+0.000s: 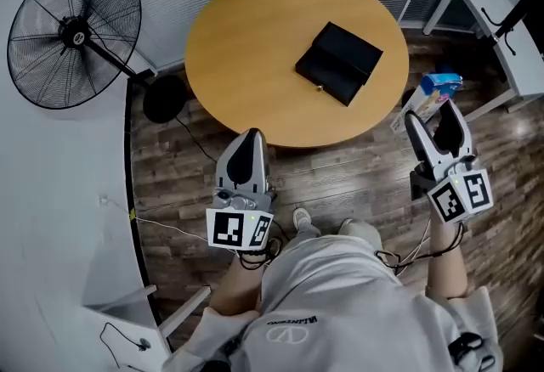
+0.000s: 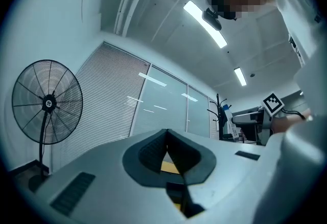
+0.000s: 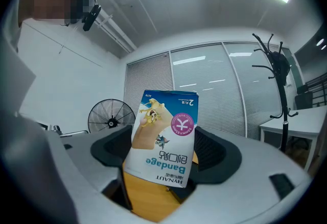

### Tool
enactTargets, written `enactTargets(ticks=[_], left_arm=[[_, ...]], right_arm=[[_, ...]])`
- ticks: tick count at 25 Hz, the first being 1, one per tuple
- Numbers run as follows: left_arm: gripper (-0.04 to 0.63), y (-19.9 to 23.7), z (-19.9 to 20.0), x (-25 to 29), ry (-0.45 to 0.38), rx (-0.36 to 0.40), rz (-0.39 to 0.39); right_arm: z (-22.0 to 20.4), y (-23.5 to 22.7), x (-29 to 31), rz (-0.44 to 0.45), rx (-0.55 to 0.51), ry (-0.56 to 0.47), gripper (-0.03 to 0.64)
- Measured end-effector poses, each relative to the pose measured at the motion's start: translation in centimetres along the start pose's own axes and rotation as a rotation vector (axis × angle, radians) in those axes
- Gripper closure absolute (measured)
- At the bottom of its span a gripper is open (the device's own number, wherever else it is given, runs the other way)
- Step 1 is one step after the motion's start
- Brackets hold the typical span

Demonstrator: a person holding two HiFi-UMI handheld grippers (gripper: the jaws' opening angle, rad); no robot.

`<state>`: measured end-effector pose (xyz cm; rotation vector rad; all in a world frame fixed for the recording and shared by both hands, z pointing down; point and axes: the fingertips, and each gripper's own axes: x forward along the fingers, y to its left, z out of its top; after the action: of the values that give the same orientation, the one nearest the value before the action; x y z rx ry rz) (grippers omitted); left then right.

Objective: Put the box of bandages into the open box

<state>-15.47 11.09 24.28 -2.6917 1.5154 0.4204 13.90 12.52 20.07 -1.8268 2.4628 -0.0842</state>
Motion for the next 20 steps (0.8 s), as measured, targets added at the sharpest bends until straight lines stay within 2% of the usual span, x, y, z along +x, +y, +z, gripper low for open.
enactTargets(ticks=[9, 20], left_arm=[[0.588, 1.3, -0.4, 0.8, -0.006, -0.023, 0.008], [0.588, 2.0, -1.3, 5.3, 0.001, -0.002, 0.018]], right_arm=[[-0.5, 0.2, 1.9, 0.009, -0.013, 0.018, 0.232], [-1.0, -2.2, 6.5, 0.051, 0.006, 0.025, 0.233]])
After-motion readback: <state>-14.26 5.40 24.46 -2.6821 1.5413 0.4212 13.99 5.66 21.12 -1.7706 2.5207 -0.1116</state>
